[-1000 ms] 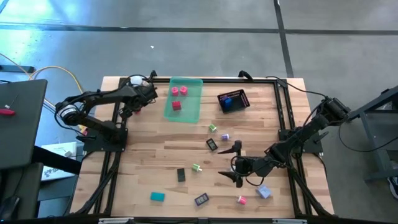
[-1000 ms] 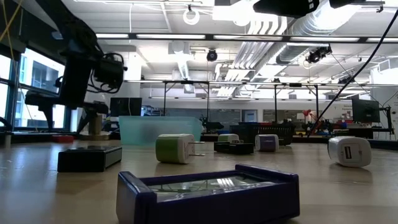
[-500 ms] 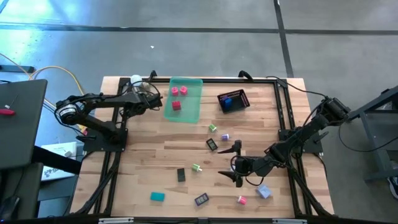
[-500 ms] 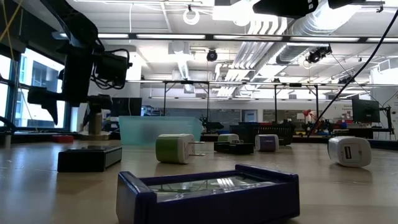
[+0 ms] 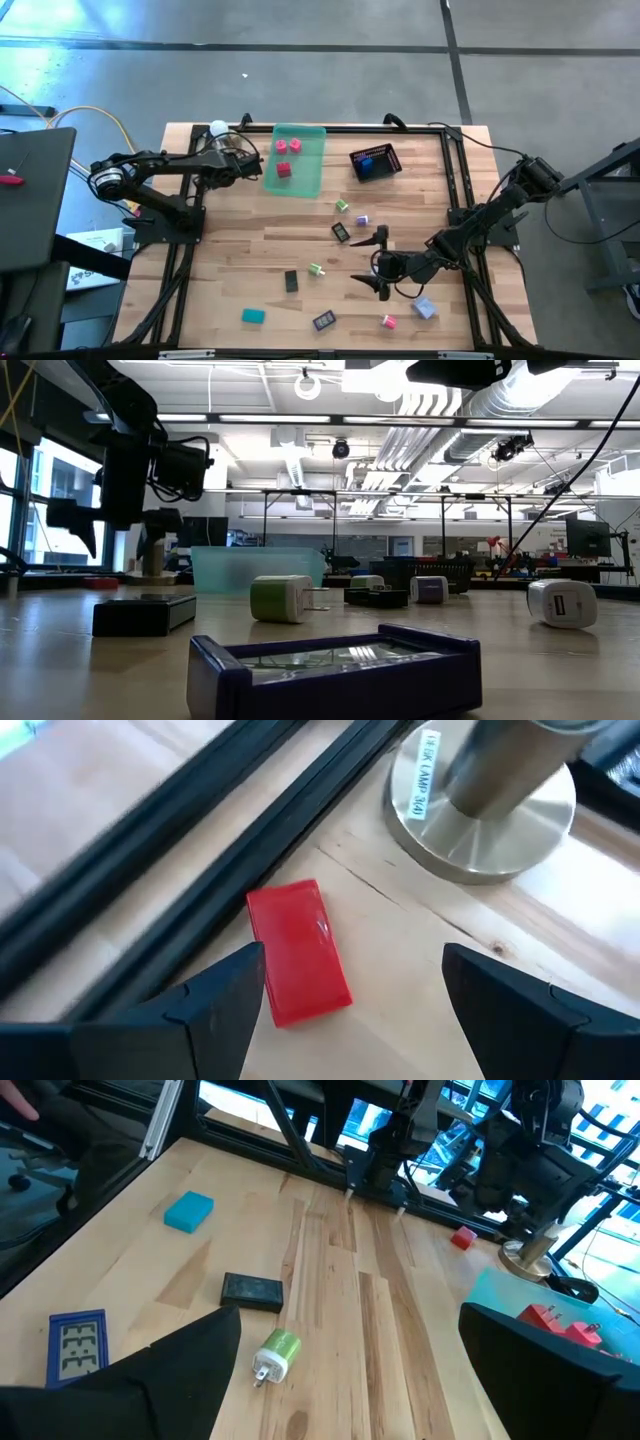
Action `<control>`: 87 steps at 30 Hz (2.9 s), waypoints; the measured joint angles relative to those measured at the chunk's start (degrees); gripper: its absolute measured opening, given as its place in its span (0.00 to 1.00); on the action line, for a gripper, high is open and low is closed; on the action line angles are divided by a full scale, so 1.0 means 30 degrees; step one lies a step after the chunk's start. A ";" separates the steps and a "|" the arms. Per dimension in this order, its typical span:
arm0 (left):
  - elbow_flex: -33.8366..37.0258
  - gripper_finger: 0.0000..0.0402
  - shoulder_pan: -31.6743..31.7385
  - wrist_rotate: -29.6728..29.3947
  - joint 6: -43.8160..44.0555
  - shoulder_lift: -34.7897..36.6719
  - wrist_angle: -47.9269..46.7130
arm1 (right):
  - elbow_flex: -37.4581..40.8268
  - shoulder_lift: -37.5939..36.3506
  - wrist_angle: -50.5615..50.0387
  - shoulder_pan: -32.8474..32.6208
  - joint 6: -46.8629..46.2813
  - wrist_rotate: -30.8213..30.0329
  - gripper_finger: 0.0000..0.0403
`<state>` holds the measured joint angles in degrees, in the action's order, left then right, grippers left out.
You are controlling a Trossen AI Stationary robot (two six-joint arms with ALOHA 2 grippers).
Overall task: Pick & Place Office items
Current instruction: Put the red digital clock into the black bin
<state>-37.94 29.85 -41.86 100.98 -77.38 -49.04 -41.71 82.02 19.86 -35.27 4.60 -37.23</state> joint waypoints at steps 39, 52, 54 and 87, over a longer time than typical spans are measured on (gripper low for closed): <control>0.1351 0.68 -0.1865 -0.1627 0.4825 -0.5799 0.1174 | 0.0000 0.0000 0.0000 0.0000 0.0051 0.0605 0.91; 0.1351 0.48 -0.1821 -0.1590 0.4101 -0.5799 0.1578 | 0.0000 0.0000 -0.0007 0.0000 0.0058 0.0605 0.91; 0.1351 0.46 -0.1821 -0.1614 0.3868 -0.5799 0.1624 | 0.0005 0.0000 -0.0007 0.0000 0.0058 0.0605 0.91; 0.1323 0.38 -1.0328 -0.2683 0.4762 -0.1294 -0.3157 | 0.0003 0.0000 -0.0073 0.0000 -0.0050 0.0554 0.91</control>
<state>-33.97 -1.14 -49.91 115.27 -81.27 -58.52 -41.71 82.02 19.64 -35.27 4.45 -35.57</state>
